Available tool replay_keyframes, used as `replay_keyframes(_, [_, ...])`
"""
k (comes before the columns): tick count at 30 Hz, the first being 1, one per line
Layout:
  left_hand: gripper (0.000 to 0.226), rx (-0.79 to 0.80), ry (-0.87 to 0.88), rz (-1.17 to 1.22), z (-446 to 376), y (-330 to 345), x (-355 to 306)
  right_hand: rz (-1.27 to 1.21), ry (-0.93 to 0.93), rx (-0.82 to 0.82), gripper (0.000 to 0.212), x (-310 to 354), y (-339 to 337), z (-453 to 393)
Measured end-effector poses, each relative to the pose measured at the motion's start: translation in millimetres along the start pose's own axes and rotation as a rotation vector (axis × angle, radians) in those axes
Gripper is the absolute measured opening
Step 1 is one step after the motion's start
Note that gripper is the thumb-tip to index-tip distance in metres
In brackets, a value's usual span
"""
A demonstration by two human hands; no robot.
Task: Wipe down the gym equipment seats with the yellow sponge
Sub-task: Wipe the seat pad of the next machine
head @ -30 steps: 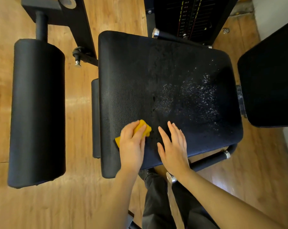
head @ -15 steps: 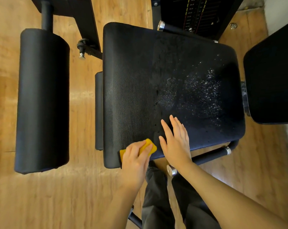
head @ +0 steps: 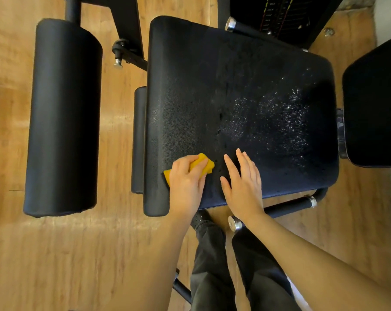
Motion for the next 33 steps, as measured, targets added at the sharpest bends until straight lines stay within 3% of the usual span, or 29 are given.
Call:
replay_keyframes(7, [0.036, 0.022, -0.005, 0.007, 90, -8, 15, -0.067, 0.026, 0.003, 0.054, 0, 0, -1])
replay_keyframes(18, [0.033, -0.064, -0.086, 0.03, 8, -11, 22, -0.093, 0.032, 0.02, 0.053, 1, 0, -1])
replay_keyframes(28, [0.039, -0.049, -0.118, -0.039, 93, -25, 29, -0.105, 0.044, 0.073, 0.053, 0, 0, -3])
replay_keyframes(33, [0.034, -0.062, -0.091, -0.014, 62, -27, 34, -0.089, -0.015, 0.062, 0.052, 15, -1, -3])
Point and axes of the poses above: each hand's wrist, its own z-axis away from the middle knuckle, its own y-axis out of the palm, x = y × z, the point moved 8 cm from there along -z, towards the middle knuckle, and after that the axes turned 3 degrees about -y, right-handed, at the moved point
